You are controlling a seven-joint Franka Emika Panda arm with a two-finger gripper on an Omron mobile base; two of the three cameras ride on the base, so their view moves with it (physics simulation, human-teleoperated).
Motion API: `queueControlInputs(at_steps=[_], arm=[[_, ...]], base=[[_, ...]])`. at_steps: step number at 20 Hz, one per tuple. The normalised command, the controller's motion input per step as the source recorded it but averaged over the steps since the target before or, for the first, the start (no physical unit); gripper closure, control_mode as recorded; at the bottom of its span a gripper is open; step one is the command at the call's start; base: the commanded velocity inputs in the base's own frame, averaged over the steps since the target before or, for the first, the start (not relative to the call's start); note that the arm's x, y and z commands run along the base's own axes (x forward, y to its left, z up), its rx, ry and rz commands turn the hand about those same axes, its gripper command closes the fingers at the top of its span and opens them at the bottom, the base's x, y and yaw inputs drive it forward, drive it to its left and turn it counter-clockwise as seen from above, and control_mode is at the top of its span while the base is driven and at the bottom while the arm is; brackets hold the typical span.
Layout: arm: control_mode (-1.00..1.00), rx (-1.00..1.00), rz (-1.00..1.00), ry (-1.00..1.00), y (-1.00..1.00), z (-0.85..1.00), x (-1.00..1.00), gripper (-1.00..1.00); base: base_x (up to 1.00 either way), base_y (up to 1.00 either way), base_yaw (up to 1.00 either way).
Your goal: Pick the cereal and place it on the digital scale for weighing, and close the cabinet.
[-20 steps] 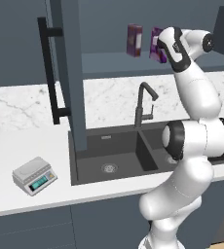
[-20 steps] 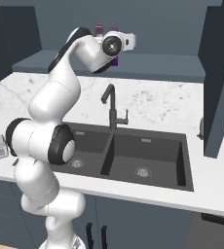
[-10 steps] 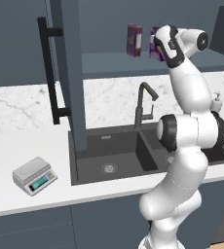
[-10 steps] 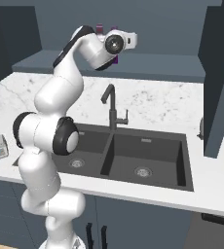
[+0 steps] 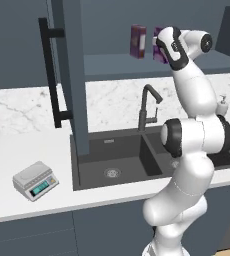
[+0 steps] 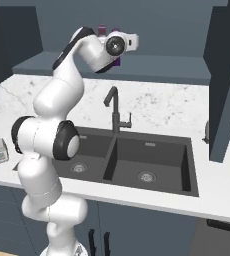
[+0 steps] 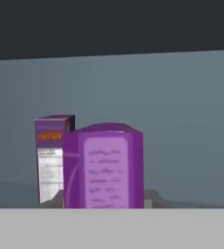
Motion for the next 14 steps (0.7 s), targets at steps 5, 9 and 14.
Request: queueControlInputs(at_steps=[5, 9, 14], arm=[[-1.0, 0.02, 0.0, -0.04, -0.03, 0.0, -0.43, 1.0], [-1.0, 0.0, 0.0, -0.13, 0.06, 0.05, -0.92, 1.0], [-1.0, 0.0, 0.0, -0.24, 0.0, 0.09, -0.98, 1.0]], base=[[0.0, 0.0, 0.0], [0.0, 0.0, 0.0], [0.0, 0.0, 0.0]])
